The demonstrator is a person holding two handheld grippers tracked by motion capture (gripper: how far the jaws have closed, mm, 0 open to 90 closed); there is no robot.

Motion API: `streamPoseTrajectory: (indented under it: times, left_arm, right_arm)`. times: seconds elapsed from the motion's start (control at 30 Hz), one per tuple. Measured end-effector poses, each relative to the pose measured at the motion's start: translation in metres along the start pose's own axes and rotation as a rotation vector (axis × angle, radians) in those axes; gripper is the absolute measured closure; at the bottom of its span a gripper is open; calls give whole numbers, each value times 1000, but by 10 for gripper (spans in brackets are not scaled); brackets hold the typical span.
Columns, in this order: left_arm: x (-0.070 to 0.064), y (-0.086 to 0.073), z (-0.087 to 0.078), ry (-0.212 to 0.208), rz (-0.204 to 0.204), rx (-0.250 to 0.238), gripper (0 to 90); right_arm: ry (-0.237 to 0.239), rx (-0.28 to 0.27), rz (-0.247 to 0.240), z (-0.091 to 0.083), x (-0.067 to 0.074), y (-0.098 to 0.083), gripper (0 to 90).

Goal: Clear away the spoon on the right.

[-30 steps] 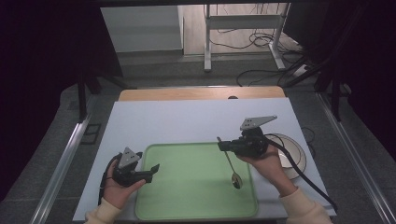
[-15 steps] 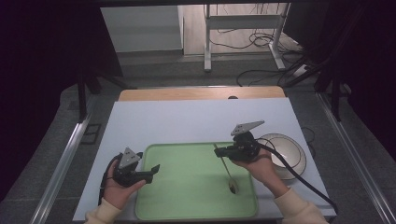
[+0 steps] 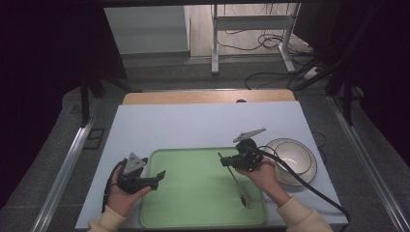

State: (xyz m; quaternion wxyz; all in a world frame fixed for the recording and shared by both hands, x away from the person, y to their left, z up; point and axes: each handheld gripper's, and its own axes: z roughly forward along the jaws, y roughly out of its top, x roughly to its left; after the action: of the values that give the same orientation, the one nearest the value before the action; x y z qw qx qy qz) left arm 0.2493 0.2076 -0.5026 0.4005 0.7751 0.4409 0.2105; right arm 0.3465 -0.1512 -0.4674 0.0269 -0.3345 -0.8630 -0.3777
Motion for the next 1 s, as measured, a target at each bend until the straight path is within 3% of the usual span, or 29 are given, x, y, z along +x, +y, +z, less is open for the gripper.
streamPoseTrajectory:
  times: [0.27,0.6,1.0]
  left_arm:
    - [0,0,0,-2,0,0,192]
    - [-1,0,1,-1,2,2,190]
    - [-1,0,0,-2,2,1,190]
  right_arm:
    - [-3,97,42,27,-4,-9,884]
    - [-19,161,61,47,-9,-17,871]
    - [-30,145,55,45,-8,-16,863]
